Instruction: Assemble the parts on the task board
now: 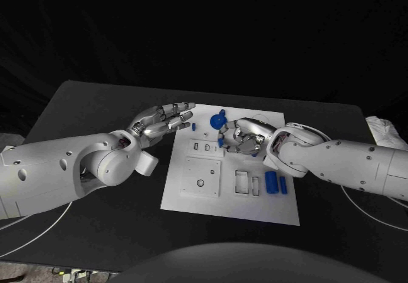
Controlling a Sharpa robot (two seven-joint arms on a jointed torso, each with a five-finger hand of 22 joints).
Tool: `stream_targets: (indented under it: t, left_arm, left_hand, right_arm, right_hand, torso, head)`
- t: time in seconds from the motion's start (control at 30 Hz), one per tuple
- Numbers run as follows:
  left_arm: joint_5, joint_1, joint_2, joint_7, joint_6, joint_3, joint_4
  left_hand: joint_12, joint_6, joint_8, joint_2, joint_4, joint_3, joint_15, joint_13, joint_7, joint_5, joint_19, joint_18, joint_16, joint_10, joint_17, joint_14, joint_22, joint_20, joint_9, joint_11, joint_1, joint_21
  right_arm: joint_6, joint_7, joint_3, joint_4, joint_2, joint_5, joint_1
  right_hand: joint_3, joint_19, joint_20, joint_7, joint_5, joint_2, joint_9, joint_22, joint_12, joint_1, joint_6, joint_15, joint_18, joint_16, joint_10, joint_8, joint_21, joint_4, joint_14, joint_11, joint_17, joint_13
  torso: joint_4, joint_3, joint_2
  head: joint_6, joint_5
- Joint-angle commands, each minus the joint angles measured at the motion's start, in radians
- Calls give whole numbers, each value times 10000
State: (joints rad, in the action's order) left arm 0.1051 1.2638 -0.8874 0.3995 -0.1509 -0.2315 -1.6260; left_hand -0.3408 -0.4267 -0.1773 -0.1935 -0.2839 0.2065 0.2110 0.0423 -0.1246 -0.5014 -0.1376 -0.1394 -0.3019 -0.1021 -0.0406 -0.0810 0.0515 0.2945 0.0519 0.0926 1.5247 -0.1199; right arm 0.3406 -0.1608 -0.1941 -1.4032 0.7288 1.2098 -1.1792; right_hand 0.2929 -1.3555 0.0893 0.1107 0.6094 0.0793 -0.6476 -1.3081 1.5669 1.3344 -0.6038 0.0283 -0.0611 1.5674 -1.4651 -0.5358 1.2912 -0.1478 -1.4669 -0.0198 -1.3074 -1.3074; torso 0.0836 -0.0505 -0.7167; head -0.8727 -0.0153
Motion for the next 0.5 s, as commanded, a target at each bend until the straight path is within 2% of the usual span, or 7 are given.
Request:
stream_targets:
  t: [0.03, 0.27, 0.5]
  left_arm:
    - [38, 3, 11, 24, 167, 8, -16]
    - [38, 3, 12, 5, 172, 7, -16]
    - [38, -7, 51, 1, 193, 7, 23]
  left_hand:
    - [-39, 6, -46, -8, 14, -71, 90, 13, -78, -41, -70, 177, -64, 29, -11, -1, 12, 5, 11, 74, 56, -41]
    - [-40, 3, -48, -11, 10, -77, 94, 13, -80, -41, -75, 188, -75, 28, -11, -1, 13, 5, 12, 76, 54, -44]
    - [-40, 3, -48, -11, 10, -77, 94, 13, -80, -41, -75, 188, -75, 28, -11, -1, 13, 5, 12, 76, 54, -44]
  right_arm:
    - [171, -119, 2, -53, 18, 115, -20]
    - [34, 5, 3, -99, 39, 238, -60]
    - [-208, 97, 2, -99, 25, 286, -67]
  right_hand:
    - [38, 49, 17, 6, -48, -25, 12, -1675, 39, -76, 90, -73, -104, 34, -1057, 48, -54, 29, -1039, -80, -2634, -2634]
    - [33, 68, 18, 11, -58, -16, 15, -1667, 39, -88, 86, -74, -111, 34, -1057, 47, -80, 31, -1039, -82, -2634, -2634]
    - [33, 94, 18, 12, -61, -15, 17, -1655, 39, -92, 87, -74, -119, 34, -1057, 49, -114, 32, -1039, -83, -2634, -2634]
  torso:
    - [-3, -5, -5]
    - [-7, -18, -7]
    - [3, -11, -9]
  head:
    - [1, 11]
    - [1, 2]
    - [1, -14]
